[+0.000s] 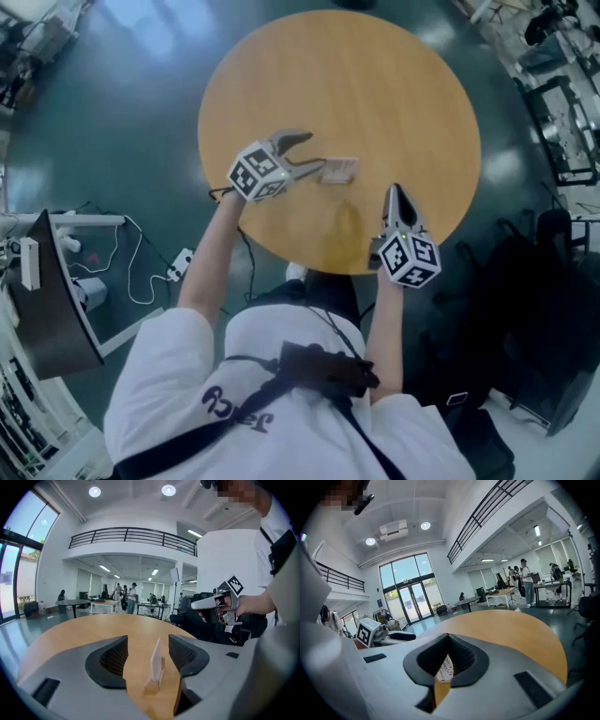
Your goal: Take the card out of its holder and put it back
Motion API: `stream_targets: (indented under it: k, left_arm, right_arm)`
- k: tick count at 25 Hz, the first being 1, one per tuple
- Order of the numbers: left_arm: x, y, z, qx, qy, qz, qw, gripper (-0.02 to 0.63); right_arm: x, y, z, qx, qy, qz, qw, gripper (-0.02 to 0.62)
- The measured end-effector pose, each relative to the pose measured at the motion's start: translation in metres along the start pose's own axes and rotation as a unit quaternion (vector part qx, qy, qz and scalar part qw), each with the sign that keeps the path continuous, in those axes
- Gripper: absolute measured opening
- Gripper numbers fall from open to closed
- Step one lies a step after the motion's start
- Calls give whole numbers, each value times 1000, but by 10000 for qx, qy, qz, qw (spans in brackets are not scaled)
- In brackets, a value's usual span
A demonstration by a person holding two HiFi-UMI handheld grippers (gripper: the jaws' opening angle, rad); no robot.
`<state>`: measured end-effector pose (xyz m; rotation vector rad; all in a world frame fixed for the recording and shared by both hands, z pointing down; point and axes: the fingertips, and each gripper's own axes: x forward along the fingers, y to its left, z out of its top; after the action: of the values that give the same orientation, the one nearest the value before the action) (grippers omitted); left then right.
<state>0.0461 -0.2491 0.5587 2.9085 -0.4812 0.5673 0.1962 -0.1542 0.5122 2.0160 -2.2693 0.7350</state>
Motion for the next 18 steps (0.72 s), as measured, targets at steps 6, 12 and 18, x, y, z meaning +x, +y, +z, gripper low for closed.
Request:
stream_targets:
  k: [6, 12, 18]
  left_arm:
    - [-33, -21, 36, -213, -695, 620, 9954, 267]
    - [-61, -53, 75, -850, -1670, 795, 9791, 264]
    - [-81, -71, 91, -846, -1892, 1697, 9635, 173]
  right_arm:
    - [-2, 36, 12, -433, -112, 162, 9989, 6]
    - [-18, 81, 35, -806, -588, 383, 9943, 5]
    - [-28, 101, 44, -1249, -733, 485, 9883, 5]
